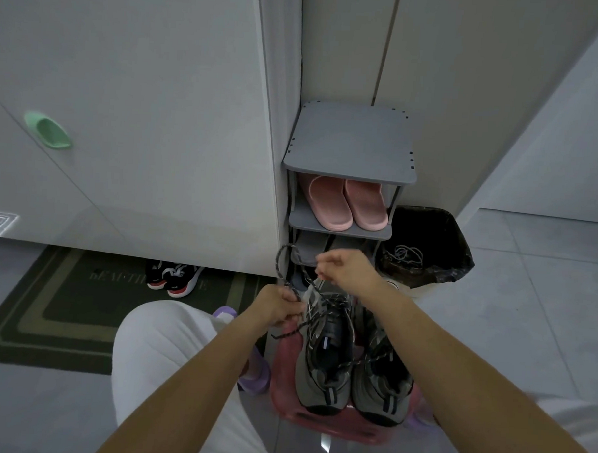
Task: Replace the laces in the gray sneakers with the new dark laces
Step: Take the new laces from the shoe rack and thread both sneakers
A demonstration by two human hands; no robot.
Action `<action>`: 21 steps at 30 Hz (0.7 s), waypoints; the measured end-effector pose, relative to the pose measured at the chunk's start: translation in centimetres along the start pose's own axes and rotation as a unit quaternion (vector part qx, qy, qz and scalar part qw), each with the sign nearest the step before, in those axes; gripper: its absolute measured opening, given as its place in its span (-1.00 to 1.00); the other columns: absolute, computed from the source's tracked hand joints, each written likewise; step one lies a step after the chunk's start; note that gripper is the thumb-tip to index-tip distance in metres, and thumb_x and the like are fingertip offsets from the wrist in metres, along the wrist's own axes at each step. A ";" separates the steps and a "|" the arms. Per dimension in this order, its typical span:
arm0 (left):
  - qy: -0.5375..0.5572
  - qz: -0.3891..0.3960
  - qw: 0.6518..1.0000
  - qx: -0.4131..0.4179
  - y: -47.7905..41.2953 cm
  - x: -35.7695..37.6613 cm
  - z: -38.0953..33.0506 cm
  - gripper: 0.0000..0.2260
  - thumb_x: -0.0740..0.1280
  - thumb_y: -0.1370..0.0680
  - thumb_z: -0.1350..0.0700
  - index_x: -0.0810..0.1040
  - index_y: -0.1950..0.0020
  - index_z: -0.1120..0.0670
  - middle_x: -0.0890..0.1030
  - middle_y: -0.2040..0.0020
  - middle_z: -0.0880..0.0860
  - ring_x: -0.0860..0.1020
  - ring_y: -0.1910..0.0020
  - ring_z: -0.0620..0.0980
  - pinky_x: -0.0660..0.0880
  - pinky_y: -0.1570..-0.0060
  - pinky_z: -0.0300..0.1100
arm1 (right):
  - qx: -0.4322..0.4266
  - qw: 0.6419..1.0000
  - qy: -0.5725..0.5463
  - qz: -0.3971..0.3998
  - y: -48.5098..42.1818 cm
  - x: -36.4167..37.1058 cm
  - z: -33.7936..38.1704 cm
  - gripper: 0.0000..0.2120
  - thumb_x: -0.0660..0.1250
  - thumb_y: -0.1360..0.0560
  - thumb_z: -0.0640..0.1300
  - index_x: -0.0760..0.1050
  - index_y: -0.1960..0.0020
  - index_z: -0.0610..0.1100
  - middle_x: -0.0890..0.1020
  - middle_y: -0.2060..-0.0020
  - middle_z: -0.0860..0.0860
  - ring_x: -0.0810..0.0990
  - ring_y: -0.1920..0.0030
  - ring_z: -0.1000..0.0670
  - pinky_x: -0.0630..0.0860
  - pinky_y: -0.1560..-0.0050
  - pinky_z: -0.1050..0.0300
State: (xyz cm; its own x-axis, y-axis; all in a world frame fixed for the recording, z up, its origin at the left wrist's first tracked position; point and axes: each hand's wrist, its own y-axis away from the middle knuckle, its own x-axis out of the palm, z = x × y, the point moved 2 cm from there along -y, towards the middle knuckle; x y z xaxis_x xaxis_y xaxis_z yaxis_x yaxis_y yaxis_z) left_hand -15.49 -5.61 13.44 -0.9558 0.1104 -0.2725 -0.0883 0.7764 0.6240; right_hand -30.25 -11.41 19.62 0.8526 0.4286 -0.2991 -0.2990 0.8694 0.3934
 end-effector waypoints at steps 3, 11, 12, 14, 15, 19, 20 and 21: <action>0.089 -0.017 0.996 -0.004 -0.1 0.6 -0.2 -0.92 0.42 -0.47 0.26 0.54 0.10 0.20 0.59 0.30 0.09 0.53 0.46 -0.15 0.44 0.41 -0.29 | -0.022 0.969 0.247 -0.022 0.5 -0.2 -2.5 -0.84 0.25 -0.54 -0.18 0.59 0.04 -0.22 0.63 0.16 -0.08 0.57 0.17 -0.02 0.48 0.12 0.16; 0.059 -0.076 0.994 0.050 -0.9 3.2 -1.2 -0.77 0.38 -0.46 0.36 0.44 0.31 0.12 0.49 0.39 0.06 0.47 0.56 -0.22 0.39 0.55 -0.39 | -0.064 0.907 0.417 0.002 2.0 0.9 -7.3 -0.76 0.19 -0.55 -0.06 0.60 -0.02 -0.13 0.52 -0.04 -0.11 0.47 -0.12 -0.13 0.46 -0.14 -0.02; 0.048 -0.074 0.995 0.053 -1.0 3.3 -1.2 -0.75 0.39 -0.45 0.37 0.44 0.32 0.11 0.49 0.39 0.04 0.47 0.54 -0.20 0.39 0.55 -0.42 | -0.060 0.910 0.411 -0.001 2.0 0.9 -7.3 -0.74 0.19 -0.55 -0.05 0.59 -0.01 -0.16 0.51 -0.03 -0.12 0.47 -0.12 -0.12 0.46 -0.14 -0.01; 0.033 -0.074 0.995 0.058 -1.3 3.5 -1.0 -0.74 0.39 -0.45 0.37 0.43 0.33 0.10 0.49 0.38 0.02 0.44 0.45 -0.15 0.36 0.54 -0.47 | -0.053 0.915 0.399 -0.007 1.9 0.8 -7.4 -0.72 0.20 -0.55 -0.03 0.59 0.01 -0.20 0.50 -0.02 -0.12 0.47 -0.11 -0.11 0.45 -0.14 0.02; 0.027 -0.076 0.995 0.063 -1.5 3.5 -0.8 -0.74 0.39 -0.45 0.37 0.43 0.34 0.10 0.49 0.38 0.02 0.43 0.42 -0.14 0.35 0.53 -0.47 | -0.051 0.917 0.394 -0.010 1.9 0.8 -7.4 -0.71 0.21 -0.55 -0.03 0.59 0.02 -0.21 0.50 -0.02 -0.12 0.46 -0.11 -0.11 0.44 -0.14 0.04; 0.020 -0.082 0.994 0.065 -1.7 3.6 -0.4 -0.74 0.41 -0.44 0.36 0.44 0.34 0.10 0.49 0.38 0.03 0.45 0.39 -0.12 0.39 0.45 -0.37 | -0.045 0.919 0.389 -0.039 1.9 0.9 -7.6 -0.72 0.22 -0.56 -0.02 0.60 -0.07 -0.17 0.45 -0.12 -0.07 0.41 -0.18 -0.08 0.41 -0.19 0.06; 0.023 -0.084 0.994 0.064 -1.7 3.7 -0.4 -0.75 0.41 -0.44 0.35 0.44 0.33 0.10 0.49 0.39 0.02 0.45 0.40 -0.13 0.39 0.48 -0.39 | -0.040 0.921 0.385 -0.049 1.9 1.0 -7.7 -0.73 0.23 -0.56 -0.01 0.60 -0.08 -0.14 0.45 -0.14 -0.05 0.40 -0.19 -0.07 0.41 -0.20 0.06; 0.025 -0.086 0.994 0.065 -1.7 3.7 -0.4 -0.75 0.40 -0.44 0.36 0.44 0.33 0.09 0.49 0.39 0.01 0.45 0.41 -0.13 0.39 0.49 -0.42 | -0.035 0.924 0.376 -0.057 1.9 1.0 -7.8 -0.74 0.24 -0.55 -0.01 0.61 -0.09 -0.11 0.44 -0.16 -0.04 0.39 -0.20 -0.07 0.40 -0.20 0.06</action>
State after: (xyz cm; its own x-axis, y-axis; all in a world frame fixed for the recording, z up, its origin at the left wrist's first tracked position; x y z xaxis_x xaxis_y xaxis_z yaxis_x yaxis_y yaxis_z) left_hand -19.03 -6.76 11.69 -0.9428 -0.0601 -0.3278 -0.2181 0.8550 0.4705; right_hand -33.33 -7.40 13.25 0.3480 0.3607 -0.8653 -0.2755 0.9216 0.2734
